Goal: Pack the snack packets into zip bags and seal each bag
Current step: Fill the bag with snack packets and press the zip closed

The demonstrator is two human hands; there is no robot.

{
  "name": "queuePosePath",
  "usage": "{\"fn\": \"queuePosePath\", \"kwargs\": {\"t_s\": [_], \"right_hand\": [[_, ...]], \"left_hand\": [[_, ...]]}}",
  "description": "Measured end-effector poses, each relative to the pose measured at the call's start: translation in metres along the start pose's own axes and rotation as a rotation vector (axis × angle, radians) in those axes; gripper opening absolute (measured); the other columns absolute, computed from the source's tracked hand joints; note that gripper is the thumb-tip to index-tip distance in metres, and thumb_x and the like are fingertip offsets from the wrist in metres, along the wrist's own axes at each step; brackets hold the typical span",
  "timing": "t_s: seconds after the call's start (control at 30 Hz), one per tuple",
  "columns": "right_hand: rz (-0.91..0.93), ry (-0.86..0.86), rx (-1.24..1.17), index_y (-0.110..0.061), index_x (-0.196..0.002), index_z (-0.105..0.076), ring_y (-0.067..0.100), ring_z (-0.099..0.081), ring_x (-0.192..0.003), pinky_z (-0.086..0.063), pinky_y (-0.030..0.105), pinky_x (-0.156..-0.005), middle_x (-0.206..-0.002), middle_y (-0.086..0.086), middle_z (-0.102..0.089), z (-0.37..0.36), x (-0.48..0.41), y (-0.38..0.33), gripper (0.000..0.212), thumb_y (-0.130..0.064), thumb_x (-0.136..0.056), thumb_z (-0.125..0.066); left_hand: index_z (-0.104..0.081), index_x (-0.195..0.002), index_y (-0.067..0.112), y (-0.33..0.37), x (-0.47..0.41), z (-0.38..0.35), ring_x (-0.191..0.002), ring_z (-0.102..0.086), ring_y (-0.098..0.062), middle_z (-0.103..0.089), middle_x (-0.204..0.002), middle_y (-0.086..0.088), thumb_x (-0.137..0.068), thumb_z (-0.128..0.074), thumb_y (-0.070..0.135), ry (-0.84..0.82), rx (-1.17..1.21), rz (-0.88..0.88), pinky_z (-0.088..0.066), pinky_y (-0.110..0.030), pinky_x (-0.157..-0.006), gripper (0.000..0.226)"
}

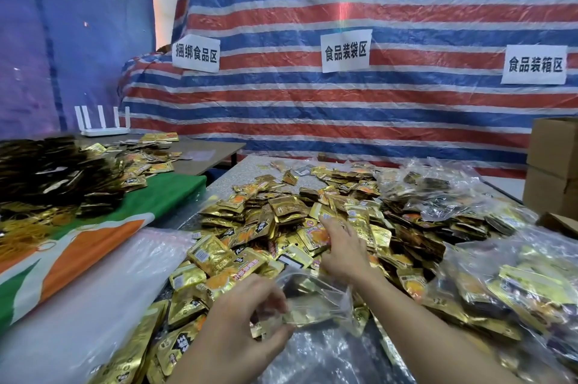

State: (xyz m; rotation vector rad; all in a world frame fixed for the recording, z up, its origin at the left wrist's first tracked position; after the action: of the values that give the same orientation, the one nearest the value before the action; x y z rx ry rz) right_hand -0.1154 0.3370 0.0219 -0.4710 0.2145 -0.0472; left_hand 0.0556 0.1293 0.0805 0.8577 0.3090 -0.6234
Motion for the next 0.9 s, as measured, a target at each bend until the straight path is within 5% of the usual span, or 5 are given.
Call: {"fn": "queuePosePath", "kwargs": {"t_s": [0.3,0.43,0.6,0.73,0.9], "right_hand": [[0.033,0.039,0.285,-0.044,-0.146,-0.043,0.027,-0.02,-0.148,-0.011,0.058,-0.118,-0.154,-0.009,-0.041,0.003,-0.008,0.003,0.055,-0.02,-0.097,-0.051],[0.074,0.159,0.234,-0.044,-0.138,-0.052,0.022,-0.03,-0.141,-0.02,0.049,-0.114,-0.142,-0.013,-0.054,0.023,0.009,0.004,0.036,-0.034,-0.104,-0.043],[0.05,0.325,-0.116,-0.026,-0.102,-0.063,0.019,-0.054,-0.1,-0.04,0.04,-0.093,-0.093,-0.008,-0.063,0.066,0.038,0.007,0.016,-0.027,-0.104,-0.047],[-0.001,0.285,-0.684,-0.017,-0.097,-0.067,0.021,-0.07,-0.084,-0.055,0.029,-0.066,-0.092,0.003,-0.072,0.104,0.062,0.01,0.018,-0.021,-0.104,-0.051],[-0.009,0.182,-1.254,-0.005,-0.107,-0.062,0.025,-0.076,-0.089,-0.061,0.04,-0.069,-0.091,0.005,-0.078,0.139,0.099,0.001,0.012,-0.005,-0.095,-0.063]], "left_hand": [[-0.066,-0.084,0.026,-0.011,-0.005,0.002,-0.086,-0.06,-0.01,-0.061,-0.089,0.017,-0.077,-0.083,0.014,0.071,0.038,0.007,-0.05,-0.021,-0.076,0.021],[-0.064,-0.082,0.029,-0.006,-0.007,0.003,-0.09,-0.059,-0.008,-0.06,-0.094,0.018,-0.078,-0.081,0.016,0.084,0.058,0.001,-0.047,-0.02,-0.078,0.022],[-0.062,-0.083,0.031,0.005,-0.012,-0.001,-0.097,-0.056,0.0,-0.058,-0.099,0.026,-0.077,-0.076,0.023,0.085,0.09,-0.003,-0.045,-0.014,-0.085,0.017],[-0.063,-0.082,0.032,0.012,-0.015,-0.006,-0.094,-0.057,0.0,-0.06,-0.092,0.022,-0.077,-0.079,0.02,0.073,0.094,-0.014,-0.046,-0.014,-0.082,0.02],[-0.065,-0.083,0.031,0.02,-0.014,-0.017,-0.09,-0.058,-0.004,-0.061,-0.095,0.012,-0.078,-0.079,0.024,0.024,0.12,0.007,-0.052,-0.032,-0.084,0.017]]}}
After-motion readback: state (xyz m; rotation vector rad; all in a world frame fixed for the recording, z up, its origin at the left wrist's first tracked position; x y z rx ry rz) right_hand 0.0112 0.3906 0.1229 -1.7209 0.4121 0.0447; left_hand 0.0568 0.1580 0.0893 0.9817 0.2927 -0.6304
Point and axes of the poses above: each hand's wrist, its own x-axis away from the middle knuckle, its own z-axis out of the back of the hand, y = z × x, the point moved 9 cm from there along -x, towards the middle knuckle
